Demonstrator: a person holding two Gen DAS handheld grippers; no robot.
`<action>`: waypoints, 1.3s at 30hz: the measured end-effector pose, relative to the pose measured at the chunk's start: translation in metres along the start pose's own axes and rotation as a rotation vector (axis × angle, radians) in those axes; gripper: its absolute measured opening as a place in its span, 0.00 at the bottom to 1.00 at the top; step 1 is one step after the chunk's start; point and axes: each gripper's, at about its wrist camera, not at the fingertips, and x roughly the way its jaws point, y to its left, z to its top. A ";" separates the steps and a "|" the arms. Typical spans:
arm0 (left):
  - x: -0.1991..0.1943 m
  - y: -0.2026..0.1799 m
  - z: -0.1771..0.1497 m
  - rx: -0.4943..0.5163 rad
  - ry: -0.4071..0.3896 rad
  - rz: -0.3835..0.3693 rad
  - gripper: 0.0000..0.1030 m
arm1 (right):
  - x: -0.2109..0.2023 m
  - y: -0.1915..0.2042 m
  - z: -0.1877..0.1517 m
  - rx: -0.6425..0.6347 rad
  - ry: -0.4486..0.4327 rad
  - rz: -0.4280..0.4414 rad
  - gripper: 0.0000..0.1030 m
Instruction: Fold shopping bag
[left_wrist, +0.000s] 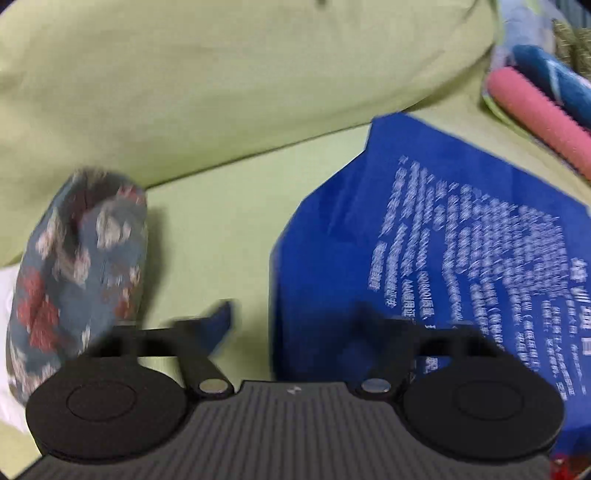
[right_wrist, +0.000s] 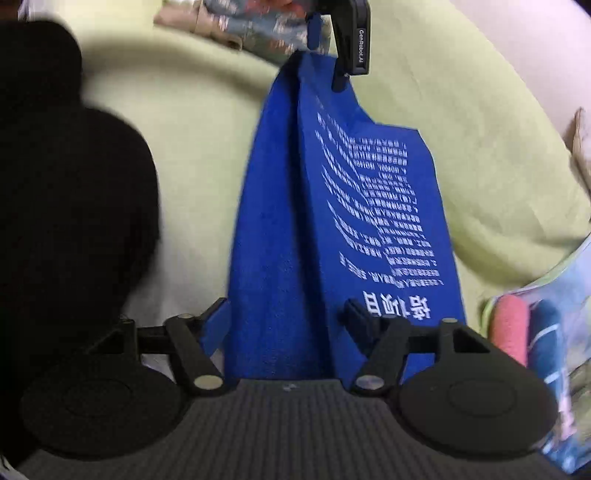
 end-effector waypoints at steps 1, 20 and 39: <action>0.001 0.003 -0.006 -0.024 0.011 -0.011 0.19 | 0.002 -0.005 -0.001 0.012 0.014 -0.024 0.00; -0.116 -0.029 -0.078 -0.124 -0.152 0.066 0.21 | 0.012 -0.114 -0.052 0.166 0.007 -0.016 0.28; -0.057 -0.058 -0.101 -0.055 -0.114 0.021 0.31 | 0.129 -0.188 0.153 0.481 -0.213 0.443 0.23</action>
